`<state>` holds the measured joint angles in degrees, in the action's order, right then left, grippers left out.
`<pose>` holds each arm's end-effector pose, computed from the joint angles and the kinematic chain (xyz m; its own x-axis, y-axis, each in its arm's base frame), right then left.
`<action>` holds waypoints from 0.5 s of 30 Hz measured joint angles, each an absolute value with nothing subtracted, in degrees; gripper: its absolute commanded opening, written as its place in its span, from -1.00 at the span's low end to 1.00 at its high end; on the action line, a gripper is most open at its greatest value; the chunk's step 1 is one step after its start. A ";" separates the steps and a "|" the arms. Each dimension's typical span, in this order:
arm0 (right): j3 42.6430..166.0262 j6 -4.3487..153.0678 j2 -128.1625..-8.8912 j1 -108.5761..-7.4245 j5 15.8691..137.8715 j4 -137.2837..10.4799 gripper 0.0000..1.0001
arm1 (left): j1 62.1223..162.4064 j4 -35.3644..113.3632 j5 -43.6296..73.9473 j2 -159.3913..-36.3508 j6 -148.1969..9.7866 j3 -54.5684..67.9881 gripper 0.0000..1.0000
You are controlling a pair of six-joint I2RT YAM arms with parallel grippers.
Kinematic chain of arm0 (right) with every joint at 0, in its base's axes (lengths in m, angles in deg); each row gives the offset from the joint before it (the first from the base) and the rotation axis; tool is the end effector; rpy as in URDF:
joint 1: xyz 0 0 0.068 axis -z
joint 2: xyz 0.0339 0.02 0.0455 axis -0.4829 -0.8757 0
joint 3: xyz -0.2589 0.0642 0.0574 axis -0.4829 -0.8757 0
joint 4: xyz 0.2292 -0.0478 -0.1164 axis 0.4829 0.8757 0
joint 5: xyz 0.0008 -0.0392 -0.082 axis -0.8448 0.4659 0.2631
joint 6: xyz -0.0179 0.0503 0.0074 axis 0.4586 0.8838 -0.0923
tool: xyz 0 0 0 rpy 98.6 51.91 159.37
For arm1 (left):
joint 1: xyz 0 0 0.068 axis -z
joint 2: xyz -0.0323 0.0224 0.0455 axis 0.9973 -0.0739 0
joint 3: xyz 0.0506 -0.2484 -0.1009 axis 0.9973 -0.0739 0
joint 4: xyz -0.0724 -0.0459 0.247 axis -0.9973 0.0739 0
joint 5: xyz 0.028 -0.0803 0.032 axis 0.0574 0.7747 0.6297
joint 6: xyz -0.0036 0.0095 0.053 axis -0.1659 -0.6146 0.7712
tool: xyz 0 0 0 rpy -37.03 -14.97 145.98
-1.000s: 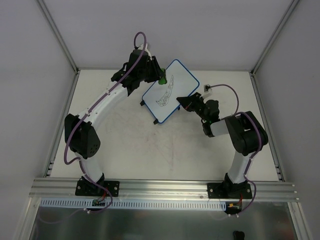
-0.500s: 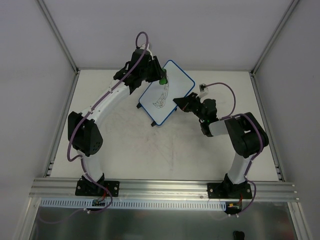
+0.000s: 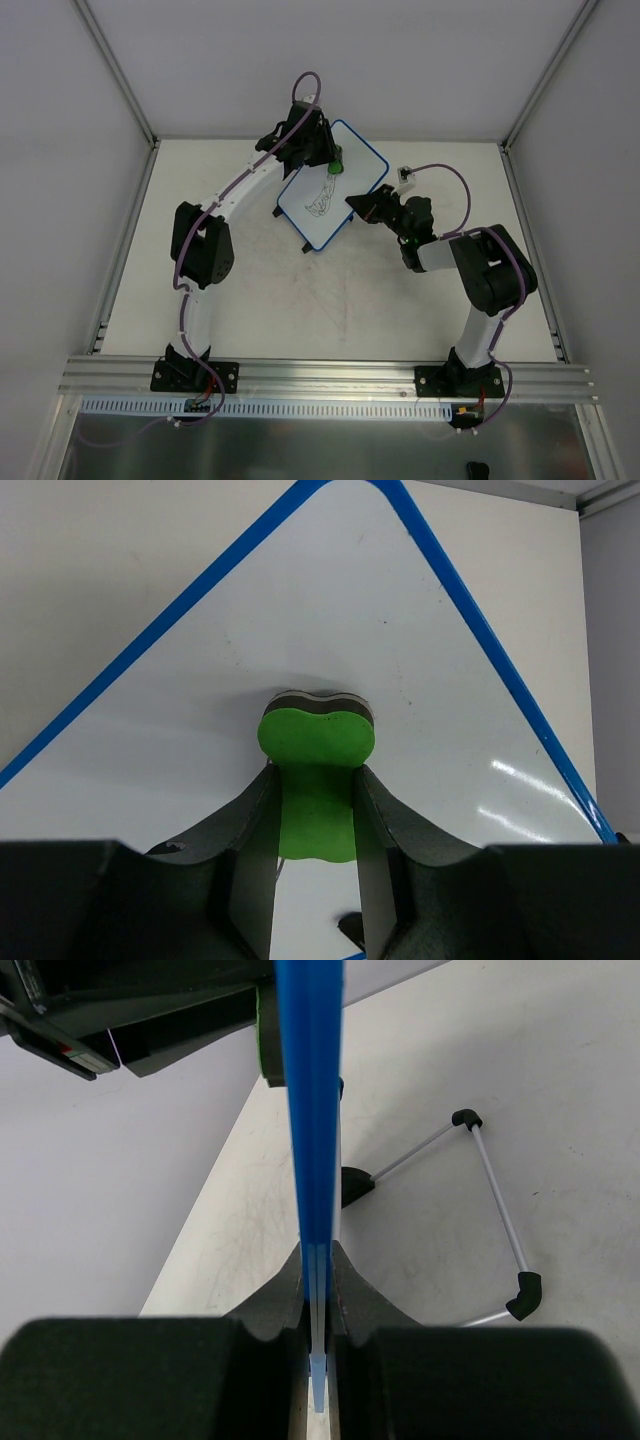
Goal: Erase the whiteboard
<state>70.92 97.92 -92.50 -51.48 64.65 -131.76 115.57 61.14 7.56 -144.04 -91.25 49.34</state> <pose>0.3285 0.1499 0.1871 -0.2725 0.4017 -0.8743 -0.6216 0.6201 0.4786 0.4392 -0.2520 0.3196 -0.6062 -0.2908 -0.7402 0.2047 0.8423 -0.4986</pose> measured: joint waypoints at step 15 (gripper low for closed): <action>71.16 98.66 -92.50 -51.48 64.70 -130.54 -1.00 | 115.33 59.50 7.56 -146.97 -92.02 51.36 -1.00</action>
<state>71.16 98.66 -92.50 -51.48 64.70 -130.54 115.33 59.50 7.56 -146.97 -92.02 51.36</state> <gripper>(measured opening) 0.078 0.304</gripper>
